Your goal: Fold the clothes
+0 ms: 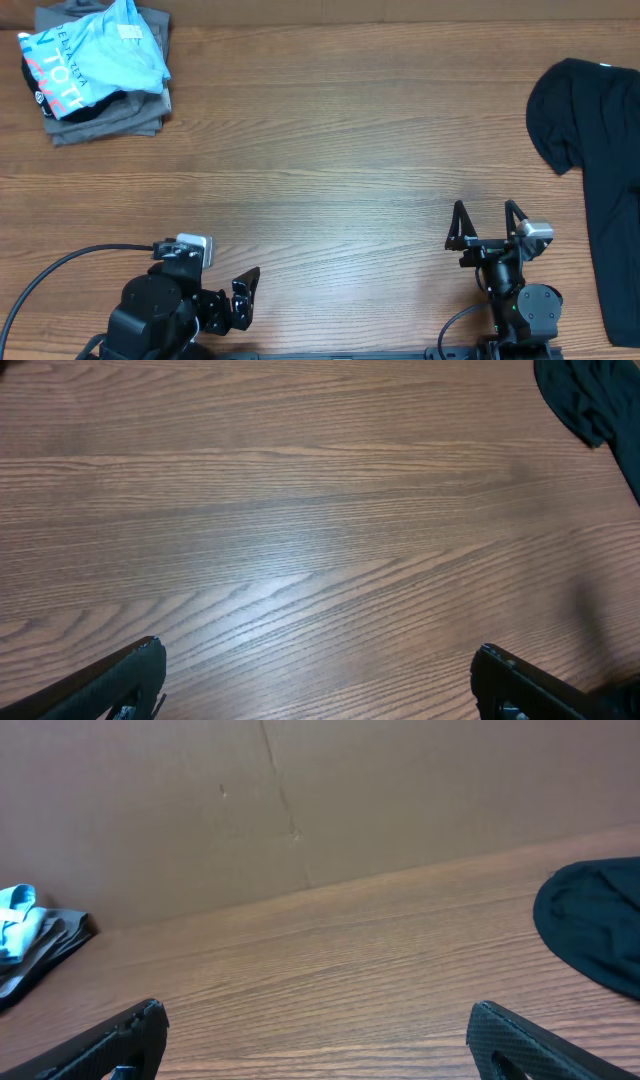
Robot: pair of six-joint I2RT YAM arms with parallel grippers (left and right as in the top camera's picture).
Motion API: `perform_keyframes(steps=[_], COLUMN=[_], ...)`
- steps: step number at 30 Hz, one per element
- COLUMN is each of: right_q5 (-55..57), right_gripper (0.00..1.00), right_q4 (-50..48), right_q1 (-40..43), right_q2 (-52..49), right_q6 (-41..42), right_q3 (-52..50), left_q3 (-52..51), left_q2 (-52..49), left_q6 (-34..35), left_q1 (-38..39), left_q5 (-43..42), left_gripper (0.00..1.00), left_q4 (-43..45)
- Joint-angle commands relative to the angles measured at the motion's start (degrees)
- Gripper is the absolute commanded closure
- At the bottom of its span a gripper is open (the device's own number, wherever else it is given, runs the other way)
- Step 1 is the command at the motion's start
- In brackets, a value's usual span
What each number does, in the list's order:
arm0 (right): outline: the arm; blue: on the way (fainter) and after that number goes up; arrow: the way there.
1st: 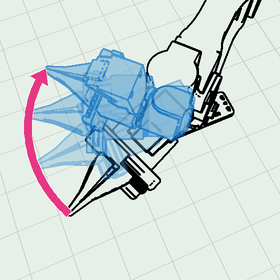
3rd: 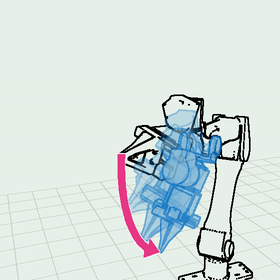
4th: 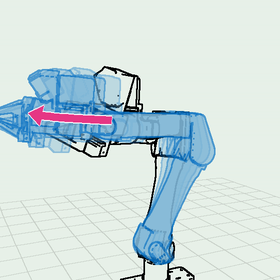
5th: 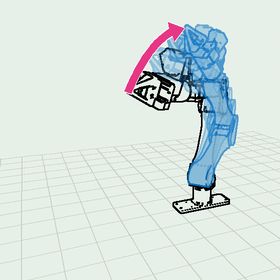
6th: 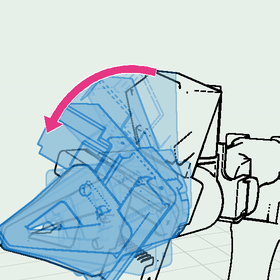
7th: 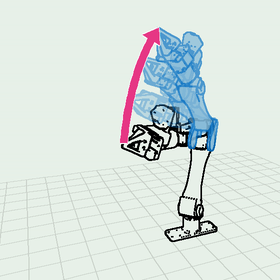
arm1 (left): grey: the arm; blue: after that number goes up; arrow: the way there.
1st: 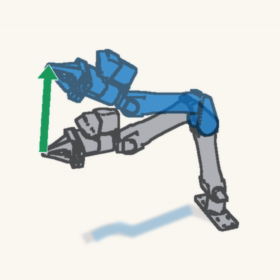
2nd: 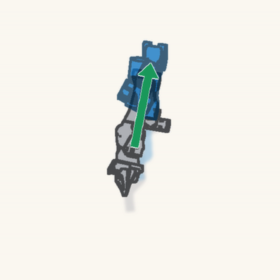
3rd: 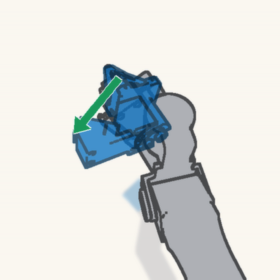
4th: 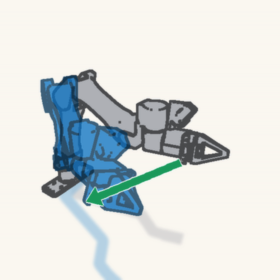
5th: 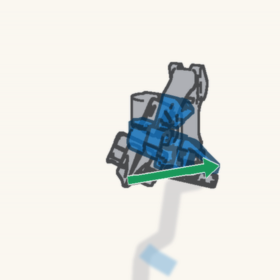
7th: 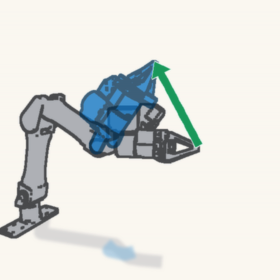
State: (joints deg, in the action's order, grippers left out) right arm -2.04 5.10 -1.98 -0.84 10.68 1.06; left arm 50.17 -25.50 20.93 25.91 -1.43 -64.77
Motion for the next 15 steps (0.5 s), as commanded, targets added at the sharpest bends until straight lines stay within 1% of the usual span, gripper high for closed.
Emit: perform_keyframes(steps=[1, 4, 6, 9, 11, 12, 15], right_q5=[0.7, 0.7, 0.7, 0.7, 0.7, 0.7, 0.7], right_gripper=[0.0, 0.0, 0.0, 0.0, 0.0, 0.0, 0.0], right_q4=[-0.4, -0.4, -0.4, -0.4, -0.4, -0.4, -0.4], right_q1=[-0.3, -0.3, -0.3, -0.3, -0.3, -0.3, -0.3], right_q2=[0.7, 0.7, 0.7, 0.7, 0.7, 0.7, 0.7], right_q6=[-0.2, -0.2, -0.2, -0.2, -0.2, -0.2, -0.2], right_q3=[-0.6, -0.6, -0.6, -0.6, -0.6, -0.6, -0.6], left_q3=[0.0, -0.5, -2.1, -7.4, -12.6, -18.3, -27.3], left_q2=[0.5, 0.5, 0.9, 1.8, 3.0, 4.8, 8.5], left_q6=[0.5, -0.3, -1.9, -4.7, -6.9, -8.4, -8.7], left_q1=[0.4, 0.3, -0.7, -3.7, -5.8, -7.8, -11.1], left_q5=[0.4, 2.1, 2.0, 1.3, -0.8, -2.7, -4.2], left_gripper=[0.0, 0.0, 0.0, 0.0, 0.0, 0.0, 0.0], left_q4=[-0.1, 1.4, 5.3, 15.0, 22.8, 30.8, 42.9])
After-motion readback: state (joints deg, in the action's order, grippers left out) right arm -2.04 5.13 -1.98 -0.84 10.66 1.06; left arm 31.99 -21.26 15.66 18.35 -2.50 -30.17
